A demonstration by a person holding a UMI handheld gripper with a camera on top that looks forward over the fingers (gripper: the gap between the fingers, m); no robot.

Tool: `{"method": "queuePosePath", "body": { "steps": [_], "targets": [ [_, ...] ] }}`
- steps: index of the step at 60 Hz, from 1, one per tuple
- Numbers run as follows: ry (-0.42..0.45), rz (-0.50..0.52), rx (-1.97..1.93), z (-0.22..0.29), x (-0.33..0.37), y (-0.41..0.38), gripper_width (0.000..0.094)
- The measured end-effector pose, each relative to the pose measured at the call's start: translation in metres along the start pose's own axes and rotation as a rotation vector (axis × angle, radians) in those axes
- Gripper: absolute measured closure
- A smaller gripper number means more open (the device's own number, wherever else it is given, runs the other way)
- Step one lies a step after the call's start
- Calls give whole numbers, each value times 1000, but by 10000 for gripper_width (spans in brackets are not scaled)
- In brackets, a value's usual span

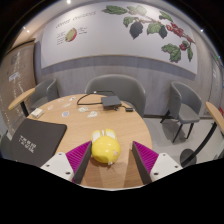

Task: Arrange mouse

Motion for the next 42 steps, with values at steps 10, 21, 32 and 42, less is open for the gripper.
{"method": "queuePosePath", "body": {
  "steps": [10,21,32,42],
  "targets": [
    [-43,9,36,7,-13,10,405],
    [-42,-19,-13,6,-4,16,591],
    [101,-30,-77,59,48,-29,600],
    [188,124,-154,97,89,-168,567]
  ]
}}
Point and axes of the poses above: the point between the fingertips, and its own axes, seen from behind it with the camera up: y to the right, z up, x backward, against the way the camera looks, the point moved 1 cm from there along x, backward, against the way the camera looks, and after that the axes turned 8 degrees about -x, right-handed, at the moved point
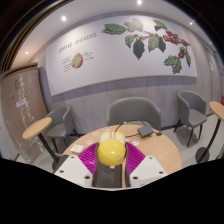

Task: Arrange mouse

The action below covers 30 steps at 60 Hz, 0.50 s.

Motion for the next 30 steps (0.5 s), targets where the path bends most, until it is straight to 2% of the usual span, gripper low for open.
{"method": "queuePosePath", "body": {
  "steps": [5,9,14,19,22,30],
  "targets": [
    [-84,53,-25,-58,-13,-54,567],
    [-179,50,-33,-107,-27,-71,567],
    [-228,-23,38,-148,-39,-64,567],
    [-250,-77,84,-169,-44,-61,564],
    [-229,-77,114,-169,-45,-57,563],
    [-274,-29,188,-172,-40,-62,410]
  ]
}}
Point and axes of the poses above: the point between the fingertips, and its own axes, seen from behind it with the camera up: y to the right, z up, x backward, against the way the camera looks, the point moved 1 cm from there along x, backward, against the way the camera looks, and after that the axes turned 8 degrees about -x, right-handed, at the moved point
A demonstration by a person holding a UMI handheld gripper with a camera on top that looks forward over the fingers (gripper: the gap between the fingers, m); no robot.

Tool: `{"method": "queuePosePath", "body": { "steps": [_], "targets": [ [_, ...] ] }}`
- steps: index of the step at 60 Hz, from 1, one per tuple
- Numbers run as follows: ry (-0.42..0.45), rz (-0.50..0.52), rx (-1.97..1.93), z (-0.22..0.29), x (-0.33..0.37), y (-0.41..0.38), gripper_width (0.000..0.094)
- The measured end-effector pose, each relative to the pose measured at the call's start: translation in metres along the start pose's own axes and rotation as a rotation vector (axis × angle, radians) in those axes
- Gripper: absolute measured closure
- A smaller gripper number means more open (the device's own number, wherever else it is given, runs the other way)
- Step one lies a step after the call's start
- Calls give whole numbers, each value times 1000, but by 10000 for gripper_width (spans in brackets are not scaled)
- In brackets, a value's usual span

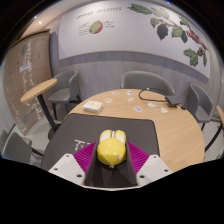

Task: Arrange mouse

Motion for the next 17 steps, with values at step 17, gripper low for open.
{"method": "queuePosePath", "body": {
  "steps": [17],
  "targets": [
    [-14,204,-22,-18,74,21,81]
  ]
}}
Point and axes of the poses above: the point between the fingertips, and its own axes, seen from behind it with the camera up: y to the right, z up, x backward, against the way the camera looks, the point moved 1 cm from there along x, backward, against the way the camera looks, and after that the axes turned 8 degrees about -x, right-handed, at the moved point
